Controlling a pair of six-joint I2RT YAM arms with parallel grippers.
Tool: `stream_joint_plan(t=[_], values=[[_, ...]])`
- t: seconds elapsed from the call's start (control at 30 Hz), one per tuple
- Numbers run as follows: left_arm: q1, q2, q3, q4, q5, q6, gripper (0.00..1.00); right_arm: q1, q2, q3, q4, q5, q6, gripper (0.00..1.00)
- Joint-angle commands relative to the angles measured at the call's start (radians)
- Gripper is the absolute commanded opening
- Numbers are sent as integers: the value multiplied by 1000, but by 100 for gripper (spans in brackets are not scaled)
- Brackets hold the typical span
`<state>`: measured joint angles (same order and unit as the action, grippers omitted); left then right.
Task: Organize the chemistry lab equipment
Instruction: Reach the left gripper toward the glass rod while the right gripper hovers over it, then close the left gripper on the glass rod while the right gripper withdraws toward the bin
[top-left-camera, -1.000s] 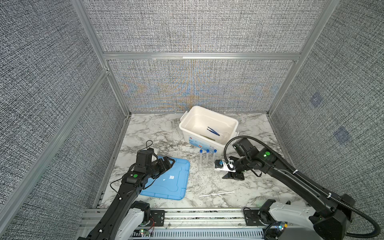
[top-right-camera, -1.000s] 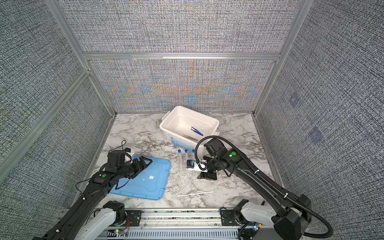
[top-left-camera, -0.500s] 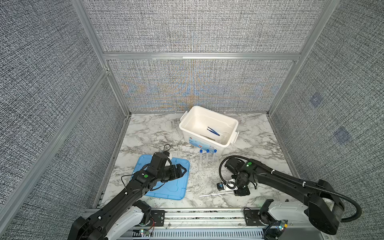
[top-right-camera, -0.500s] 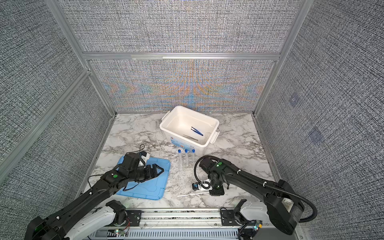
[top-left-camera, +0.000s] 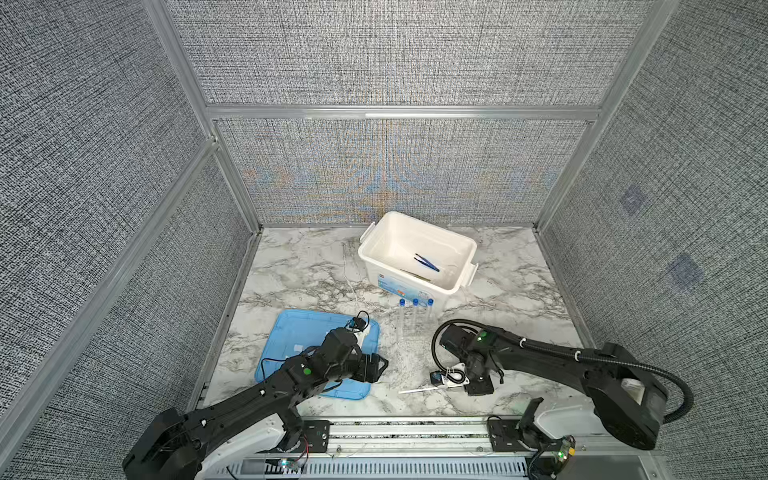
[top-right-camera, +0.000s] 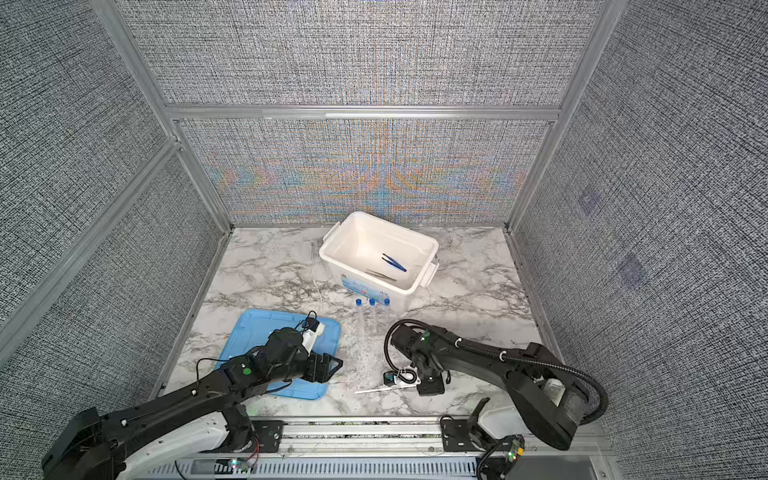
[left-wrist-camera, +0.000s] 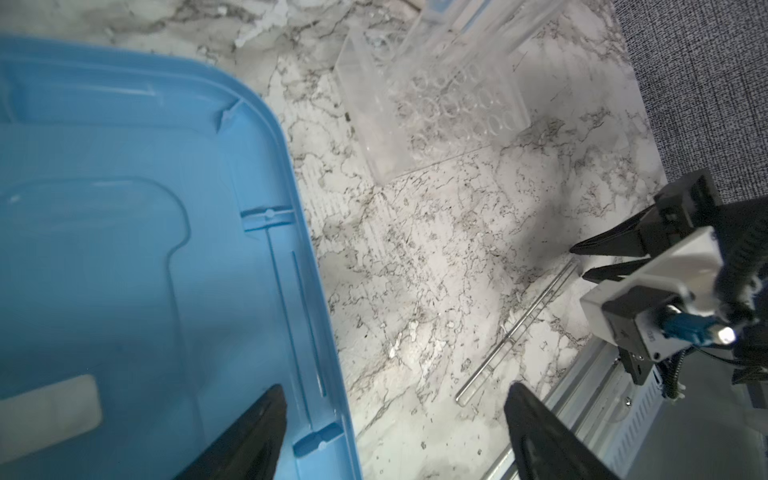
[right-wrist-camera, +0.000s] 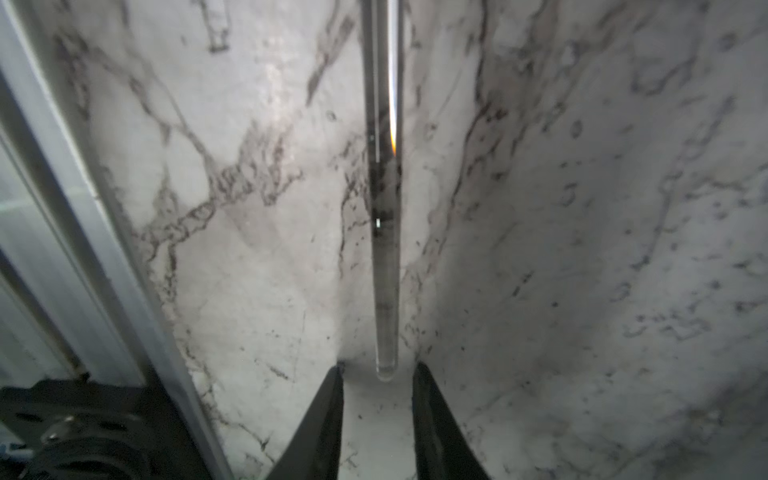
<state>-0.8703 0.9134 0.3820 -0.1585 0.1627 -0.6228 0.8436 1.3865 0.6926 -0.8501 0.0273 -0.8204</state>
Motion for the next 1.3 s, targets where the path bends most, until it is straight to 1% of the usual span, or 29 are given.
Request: stream_joint_plan(t=[0.0, 0.07, 0.13, 0.17, 0.2, 0.23, 0.3, 0.37, 0.43, 0.47, 0.57, 0.73, 0.8, 0.9, 1.0, 1.03, 1.07, 1.1, 1.17, 1.27], values=[[-24, -24, 9, 12, -48, 107, 83, 5, 14, 8, 15, 5, 9, 24], [-43, -63, 2, 20, -43, 215, 83, 11, 23, 3, 22, -4, 8, 21], [-58, -122, -8, 13, -34, 356, 84, 17, 29, -1, 29, -23, 9, 17], [-69, -149, -20, 22, -69, 378, 84, 19, 29, -1, 29, -36, 9, 16], [-72, -178, -50, 69, -52, 404, 84, 20, 30, -5, 29, -50, 5, 15], [-74, -204, -84, 131, -8, 436, 84, 23, 28, -8, 29, -59, 1, 14], [-78, -244, -140, 229, 46, 478, 84, 26, 24, -15, 32, -63, 2, 13], [-83, -274, -177, 281, 99, 548, 84, 26, 16, -15, 30, -69, 3, 12], [-93, -289, -203, 306, 114, 616, 84, 27, 4, -16, 32, -73, 0, 10], [-96, -281, -205, 308, 113, 631, 84, 26, -2, -18, 34, -73, -1, 10], [-117, -196, -195, 365, 168, 658, 83, 25, -22, -29, 42, -75, 13, 9], [-247, 96, -102, 341, 137, 746, 83, 14, -63, -43, 66, -93, 50, 9], [-272, 183, -76, 348, 132, 765, 83, 11, -70, -49, 70, -94, 51, 8], [-278, 233, -47, 323, 119, 788, 83, 9, -74, -46, 54, -93, 51, 8], [-277, 251, -26, 293, 107, 796, 78, 6, -87, -41, 41, -79, 52, 8], [-277, 258, -19, 285, 102, 797, 77, 4, -89, -37, 33, -72, 54, 8], [-277, 268, -6, 265, 95, 797, 74, 1, -88, -30, 21, -68, 64, 12], [-278, 282, 8, 244, 90, 796, 71, -5, -82, -19, 4, -75, 73, 19], [-277, 308, 29, 217, 91, 784, 65, -17, -70, 10, -43, -100, 86, 29], [-278, 330, 41, 210, 95, 773, 64, -45, -66, 67, -99, -140, 108, 41]])
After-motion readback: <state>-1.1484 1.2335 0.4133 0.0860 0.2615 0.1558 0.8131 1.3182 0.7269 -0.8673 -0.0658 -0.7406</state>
